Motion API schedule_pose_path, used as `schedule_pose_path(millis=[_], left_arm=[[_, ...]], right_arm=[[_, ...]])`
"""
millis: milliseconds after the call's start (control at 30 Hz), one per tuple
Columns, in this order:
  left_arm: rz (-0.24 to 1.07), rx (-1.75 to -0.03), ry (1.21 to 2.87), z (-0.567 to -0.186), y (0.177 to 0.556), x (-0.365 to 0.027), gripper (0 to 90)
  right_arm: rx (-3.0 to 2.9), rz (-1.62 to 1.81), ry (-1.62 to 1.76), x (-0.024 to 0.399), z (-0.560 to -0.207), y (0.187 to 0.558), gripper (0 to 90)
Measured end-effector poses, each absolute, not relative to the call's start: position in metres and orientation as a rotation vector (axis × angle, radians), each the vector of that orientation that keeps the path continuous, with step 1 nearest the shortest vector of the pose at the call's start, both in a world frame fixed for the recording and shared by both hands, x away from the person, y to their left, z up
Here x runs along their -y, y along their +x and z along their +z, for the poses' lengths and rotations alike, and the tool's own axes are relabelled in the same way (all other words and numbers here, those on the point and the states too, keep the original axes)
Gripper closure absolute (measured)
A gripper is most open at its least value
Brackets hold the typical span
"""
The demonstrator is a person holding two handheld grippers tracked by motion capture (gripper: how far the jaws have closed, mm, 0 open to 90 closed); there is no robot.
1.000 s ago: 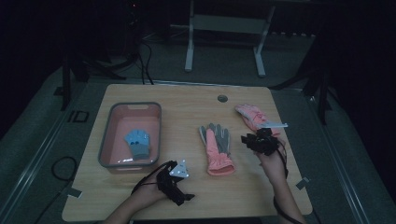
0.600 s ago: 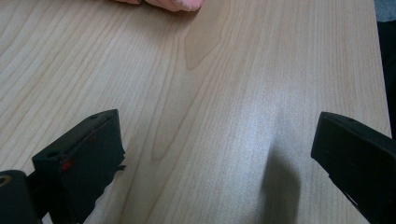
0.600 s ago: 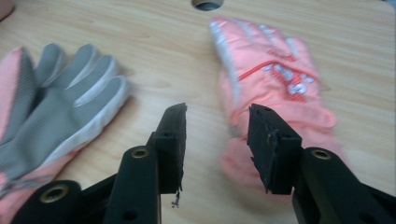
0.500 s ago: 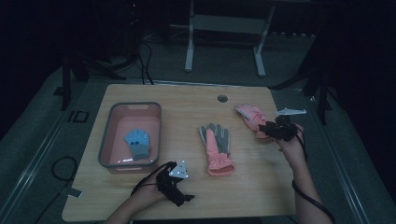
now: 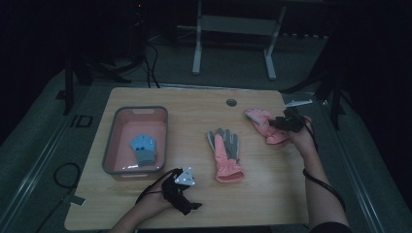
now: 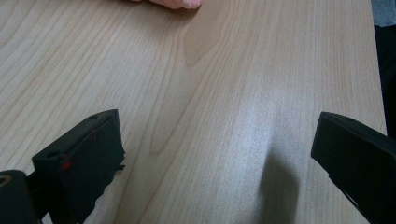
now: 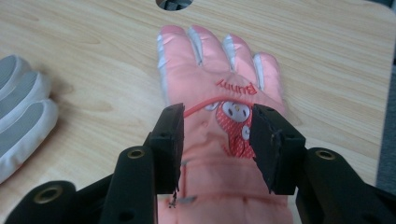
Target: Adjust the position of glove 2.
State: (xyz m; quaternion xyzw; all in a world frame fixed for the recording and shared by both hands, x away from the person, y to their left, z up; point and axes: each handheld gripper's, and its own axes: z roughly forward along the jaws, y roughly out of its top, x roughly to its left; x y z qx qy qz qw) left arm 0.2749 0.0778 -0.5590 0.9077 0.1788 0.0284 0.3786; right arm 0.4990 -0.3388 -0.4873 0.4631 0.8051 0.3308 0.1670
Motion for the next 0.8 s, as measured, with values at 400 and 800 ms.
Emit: schedule_pose_path(millis=[400, 800], left_arm=[[0.069, -0.461, 2.322, -0.561, 0.276, -0.078, 2.5], [0.067, -0.461, 2.318, -0.56, 0.276, -0.078, 2.5]], right_arm=[[-2.351, 0.893, 1.399, 0.338, -0.523, 0.518, 60.4], [-2.31, 0.879, 1.416, 0.333, -0.518, 0.512, 88.4]])
